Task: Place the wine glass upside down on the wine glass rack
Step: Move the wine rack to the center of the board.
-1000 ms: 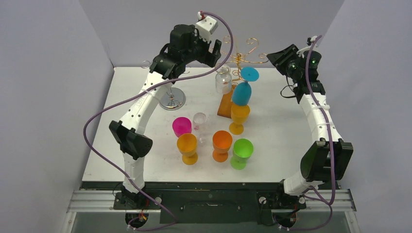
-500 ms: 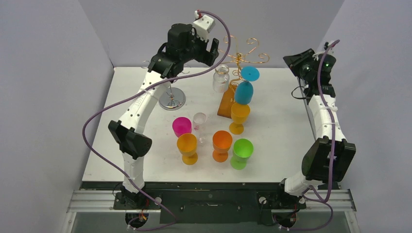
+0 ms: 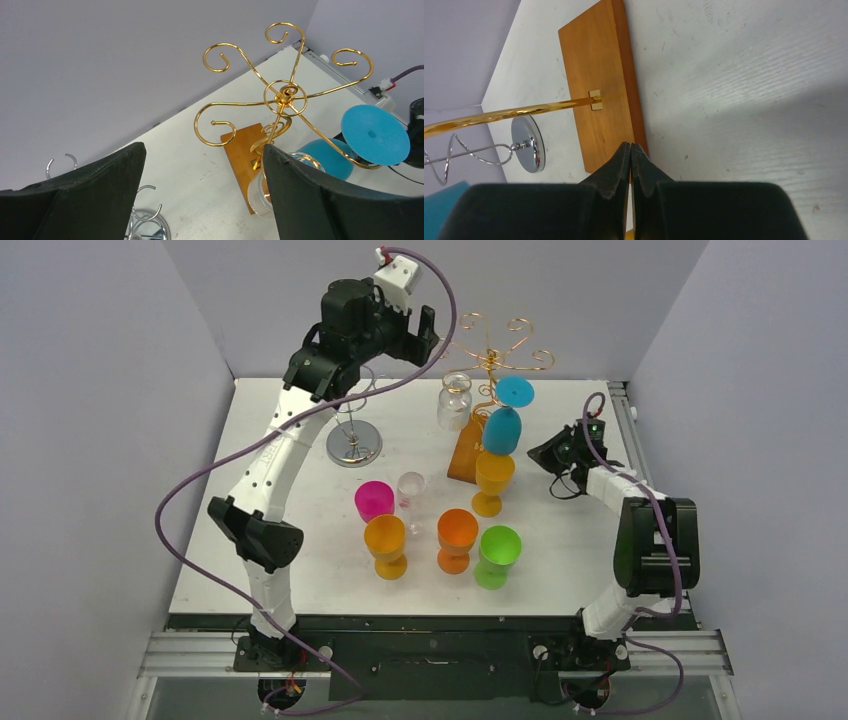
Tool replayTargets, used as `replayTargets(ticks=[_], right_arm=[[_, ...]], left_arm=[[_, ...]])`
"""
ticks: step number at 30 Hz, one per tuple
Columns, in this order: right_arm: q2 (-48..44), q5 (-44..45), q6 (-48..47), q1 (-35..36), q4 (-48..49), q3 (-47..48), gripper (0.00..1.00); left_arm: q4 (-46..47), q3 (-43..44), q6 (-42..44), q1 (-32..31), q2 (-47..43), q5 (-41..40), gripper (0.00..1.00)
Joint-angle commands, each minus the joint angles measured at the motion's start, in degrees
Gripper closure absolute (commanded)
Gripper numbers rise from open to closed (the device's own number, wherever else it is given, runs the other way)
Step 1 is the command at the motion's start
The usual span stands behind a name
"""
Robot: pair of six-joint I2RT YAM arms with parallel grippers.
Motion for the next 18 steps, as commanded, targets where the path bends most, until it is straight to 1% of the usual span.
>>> replayTargets(ticks=[1, 5, 10, 18], right_arm=[[4.72, 1.85, 3.05, 1.27, 8.48, 0.63, 1.00], [8.90, 2.14, 4.73, 1.87, 10.39, 1.42, 1.00], [11.84, 3.07, 6.33, 5.64, 12.13, -0.17, 1.00], [15.15, 3.82, 12.27, 12.20, 18.45, -3.85, 1.00]], left_arm=[[1.47, 0.97, -1.21, 0.78, -5.61, 0.39, 0.15], [2.27, -0.87, -1.21, 1.40, -7.54, -0.14, 0.14], [2.68, -1.86, -1.21, 1.81, -9.28, -0.90, 0.13], [2.88, -2.00, -1.21, 2.12, -10.09, -2.26, 0.13]])
